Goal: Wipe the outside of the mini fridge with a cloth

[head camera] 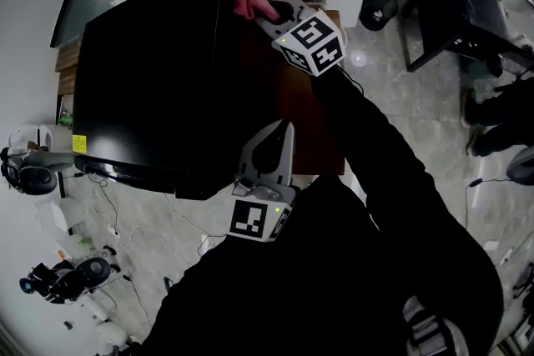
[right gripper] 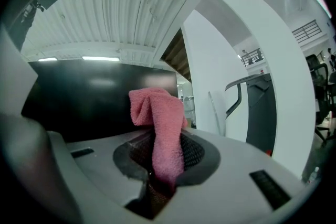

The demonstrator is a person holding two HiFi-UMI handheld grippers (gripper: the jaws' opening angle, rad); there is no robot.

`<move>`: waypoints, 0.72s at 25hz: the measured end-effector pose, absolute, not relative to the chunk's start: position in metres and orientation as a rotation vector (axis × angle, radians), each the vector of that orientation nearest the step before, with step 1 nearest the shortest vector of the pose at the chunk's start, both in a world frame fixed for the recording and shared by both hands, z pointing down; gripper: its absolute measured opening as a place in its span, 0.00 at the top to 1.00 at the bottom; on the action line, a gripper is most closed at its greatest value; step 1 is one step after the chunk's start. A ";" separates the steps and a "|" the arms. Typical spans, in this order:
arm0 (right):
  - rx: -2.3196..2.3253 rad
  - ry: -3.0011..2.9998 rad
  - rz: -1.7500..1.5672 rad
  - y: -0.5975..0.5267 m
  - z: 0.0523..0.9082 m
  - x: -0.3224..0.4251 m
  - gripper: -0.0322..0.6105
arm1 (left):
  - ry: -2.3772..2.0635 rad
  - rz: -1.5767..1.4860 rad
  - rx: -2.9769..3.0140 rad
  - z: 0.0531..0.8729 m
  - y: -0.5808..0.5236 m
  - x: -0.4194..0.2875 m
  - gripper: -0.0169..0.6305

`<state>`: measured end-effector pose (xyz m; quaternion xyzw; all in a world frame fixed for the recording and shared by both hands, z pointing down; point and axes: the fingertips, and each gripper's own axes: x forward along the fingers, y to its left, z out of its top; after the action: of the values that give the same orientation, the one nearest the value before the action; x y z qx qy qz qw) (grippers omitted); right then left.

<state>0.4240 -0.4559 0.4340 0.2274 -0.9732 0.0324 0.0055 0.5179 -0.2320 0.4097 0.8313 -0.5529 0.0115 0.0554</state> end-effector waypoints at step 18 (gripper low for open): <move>0.623 -3.039 0.198 -0.237 0.563 0.492 0.83 | -1.424 0.082 2.621 0.480 -0.155 0.515 0.96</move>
<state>0.4918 -0.2367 0.5631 0.2005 -0.9775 0.0637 0.0163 0.5145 -0.1554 0.4799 0.8756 -0.4757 0.0273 0.0789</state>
